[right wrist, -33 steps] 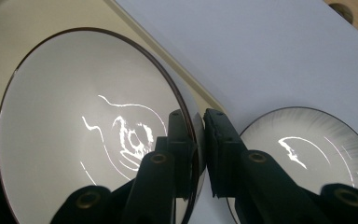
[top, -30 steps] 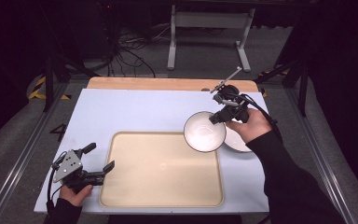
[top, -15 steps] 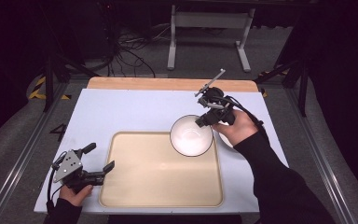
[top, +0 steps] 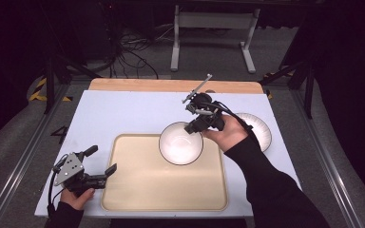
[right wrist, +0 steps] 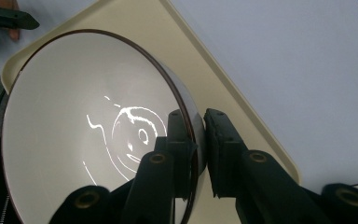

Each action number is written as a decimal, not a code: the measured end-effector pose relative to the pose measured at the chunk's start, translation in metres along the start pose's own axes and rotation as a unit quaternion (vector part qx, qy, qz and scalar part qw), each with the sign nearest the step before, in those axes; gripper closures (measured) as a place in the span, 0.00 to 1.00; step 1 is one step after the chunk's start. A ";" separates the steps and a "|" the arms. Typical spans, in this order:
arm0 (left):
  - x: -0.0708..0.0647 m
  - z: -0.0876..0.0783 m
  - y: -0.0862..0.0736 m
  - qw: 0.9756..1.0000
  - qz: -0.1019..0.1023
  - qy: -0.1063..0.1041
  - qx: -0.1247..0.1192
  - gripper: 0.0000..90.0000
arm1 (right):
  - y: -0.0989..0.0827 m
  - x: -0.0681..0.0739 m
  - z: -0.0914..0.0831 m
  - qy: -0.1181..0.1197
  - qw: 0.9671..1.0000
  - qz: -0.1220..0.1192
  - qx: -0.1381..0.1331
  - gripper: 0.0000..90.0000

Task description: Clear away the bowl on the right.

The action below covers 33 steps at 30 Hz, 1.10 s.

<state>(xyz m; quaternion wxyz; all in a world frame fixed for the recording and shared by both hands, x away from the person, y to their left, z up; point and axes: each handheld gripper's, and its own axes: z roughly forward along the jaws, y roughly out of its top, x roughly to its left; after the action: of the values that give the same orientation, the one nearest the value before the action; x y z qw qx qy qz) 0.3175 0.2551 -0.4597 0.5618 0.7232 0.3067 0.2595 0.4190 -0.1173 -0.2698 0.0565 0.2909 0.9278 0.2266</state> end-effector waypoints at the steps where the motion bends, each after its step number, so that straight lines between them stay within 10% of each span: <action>1: 0.000 0.000 0.000 1.000 0.000 0.000 0.000 0.07 | 0.001 0.001 0.001 0.002 1.000 -0.001 -0.001 0.90; 33: 0.000 -0.001 0.000 1.000 0.004 -0.001 -0.001 0.07 | 0.004 0.014 0.071 0.035 0.999 0.001 0.025 0.89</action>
<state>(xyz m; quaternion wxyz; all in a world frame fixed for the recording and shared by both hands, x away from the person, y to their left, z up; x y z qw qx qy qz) 0.3170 0.2556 -0.4596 0.5621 0.7237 0.3033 0.2613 0.4264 -0.0791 -0.3310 0.0168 0.2851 0.9342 0.2137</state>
